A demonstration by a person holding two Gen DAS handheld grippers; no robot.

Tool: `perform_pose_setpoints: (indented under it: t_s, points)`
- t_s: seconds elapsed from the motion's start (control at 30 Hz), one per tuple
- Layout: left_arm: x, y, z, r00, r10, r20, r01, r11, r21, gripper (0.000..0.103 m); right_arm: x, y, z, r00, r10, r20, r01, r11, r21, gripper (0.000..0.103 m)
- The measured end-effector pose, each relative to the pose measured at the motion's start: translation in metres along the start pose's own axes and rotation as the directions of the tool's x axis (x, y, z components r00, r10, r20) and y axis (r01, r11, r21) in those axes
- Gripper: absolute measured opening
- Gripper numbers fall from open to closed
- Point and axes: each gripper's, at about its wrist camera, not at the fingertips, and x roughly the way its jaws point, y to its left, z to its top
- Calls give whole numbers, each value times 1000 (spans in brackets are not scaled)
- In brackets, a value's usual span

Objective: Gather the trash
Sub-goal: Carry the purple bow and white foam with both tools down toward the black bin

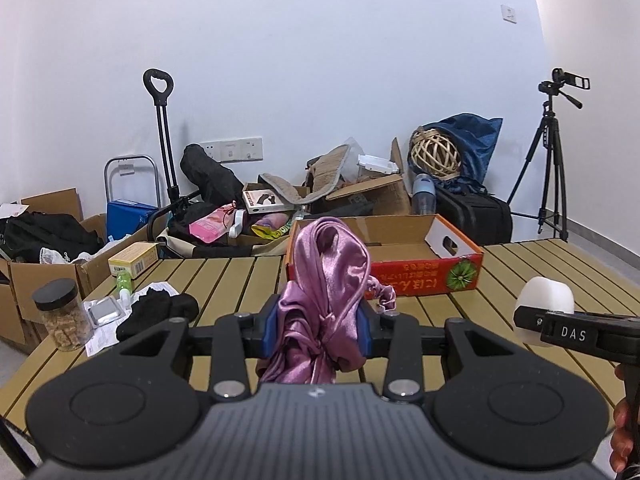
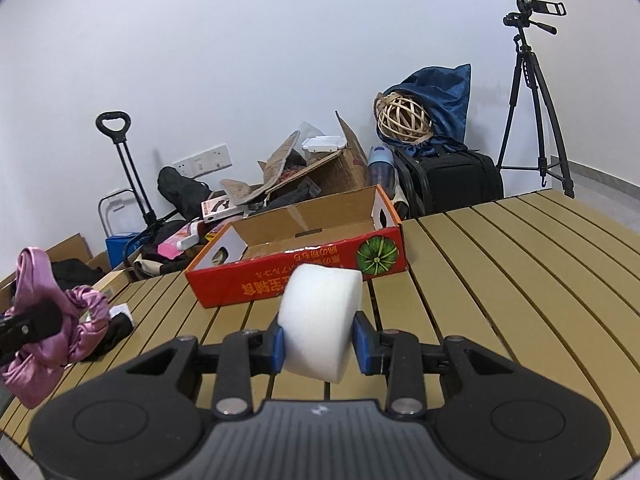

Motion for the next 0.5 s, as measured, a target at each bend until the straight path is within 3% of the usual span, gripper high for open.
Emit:
perform_pose_setpoints:
  t_s: [0.5]
  points:
    - [-63, 3, -46, 999, -50, -13, 49, 998, -36, 38, -84, 10, -56, 999, 49, 2, -49, 994, -94, 32]
